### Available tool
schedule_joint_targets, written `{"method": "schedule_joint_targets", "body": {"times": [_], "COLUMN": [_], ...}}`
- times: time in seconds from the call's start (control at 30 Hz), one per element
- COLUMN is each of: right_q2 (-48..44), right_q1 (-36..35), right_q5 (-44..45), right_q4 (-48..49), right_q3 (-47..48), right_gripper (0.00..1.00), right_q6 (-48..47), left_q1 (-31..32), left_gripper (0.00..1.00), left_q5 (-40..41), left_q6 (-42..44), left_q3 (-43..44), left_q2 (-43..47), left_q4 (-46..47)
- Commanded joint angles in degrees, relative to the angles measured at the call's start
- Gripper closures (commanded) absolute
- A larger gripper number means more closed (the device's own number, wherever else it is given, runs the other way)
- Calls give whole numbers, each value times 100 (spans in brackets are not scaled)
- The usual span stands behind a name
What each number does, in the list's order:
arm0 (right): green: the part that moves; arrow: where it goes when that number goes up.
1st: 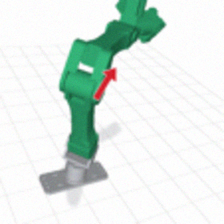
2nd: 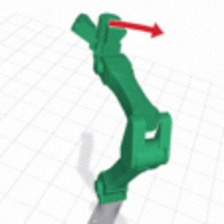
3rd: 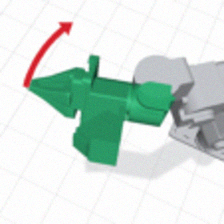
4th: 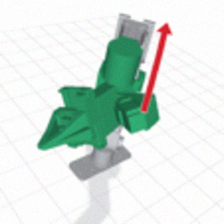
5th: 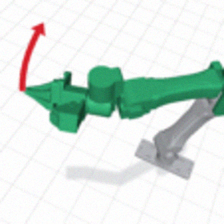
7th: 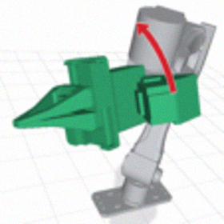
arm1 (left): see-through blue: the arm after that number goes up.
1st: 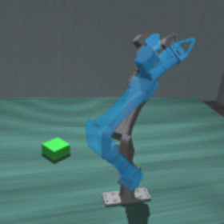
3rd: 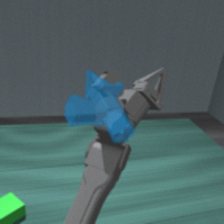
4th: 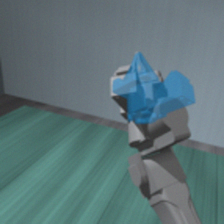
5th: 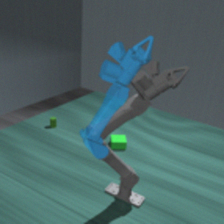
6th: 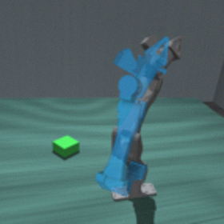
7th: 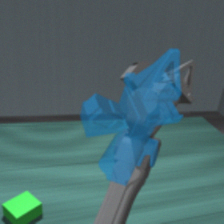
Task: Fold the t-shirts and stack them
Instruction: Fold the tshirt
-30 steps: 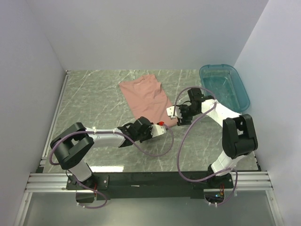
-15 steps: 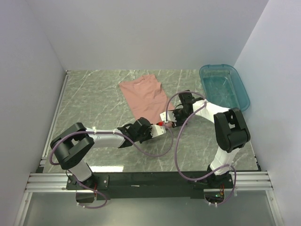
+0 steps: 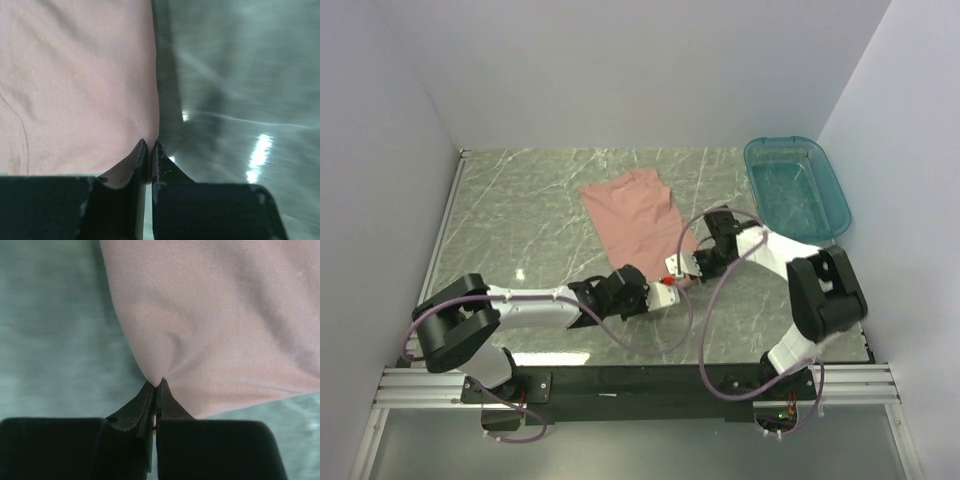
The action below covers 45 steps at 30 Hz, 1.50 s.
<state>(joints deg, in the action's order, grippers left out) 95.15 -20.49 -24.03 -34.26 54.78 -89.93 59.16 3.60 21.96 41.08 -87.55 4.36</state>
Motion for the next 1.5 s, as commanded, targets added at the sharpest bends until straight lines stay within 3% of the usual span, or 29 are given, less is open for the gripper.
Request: {"method": "schedule_joint_targets", "body": {"times": [0.0,0.17,0.33,0.47,0.57,0.7,0.8,1.0,1.17,1.3,1.47], "right_q2": [-795,-1990,-2931,-2907,-2380,-1300,-11,1733,2674,2973,3316], "right_q1": [142,239,247,309,309,300,291,186,116,98,-7], "right_q5": [-434,-690,-735,-778,-892,-998,-1130,-1244,-1165,-1130,-1025], "right_q4": [-853,-1724,-1909,-1857,-1707,-1584,-1707,-1479,-1241,-497,-336], "right_q3": [-502,-1179,-1673,-1322,-594,1090,2416,4548,5795,5974,6359], "right_gripper": [100,100,100,100,100,100,100,100,100,100,100], "right_q6": [238,353,704,1020,1424,1987,2356,3393,3965,4509,4783], "left_q1": [482,1650,1819,1714,1179,142,-1077,-2494,-3120,-3497,-3736], "left_gripper": [96,100,100,100,100,100,100,100,100,100,100], "left_q5": [-307,-238,-298,-166,-236,-472,-885,-1528,-1836,-1854,-2011], "left_q6": [-481,-1060,-1387,-1273,-1168,-746,-368,19,72,-50,-78], "left_q3": [-65,-249,-4,-152,-214,-338,-145,646,980,1016,1182], "left_q2": [378,546,396,808,1204,1574,1373,564,46,-87,-437], "left_q4": [-373,-243,-558,-472,-480,10,240,416,566,838,892]}}
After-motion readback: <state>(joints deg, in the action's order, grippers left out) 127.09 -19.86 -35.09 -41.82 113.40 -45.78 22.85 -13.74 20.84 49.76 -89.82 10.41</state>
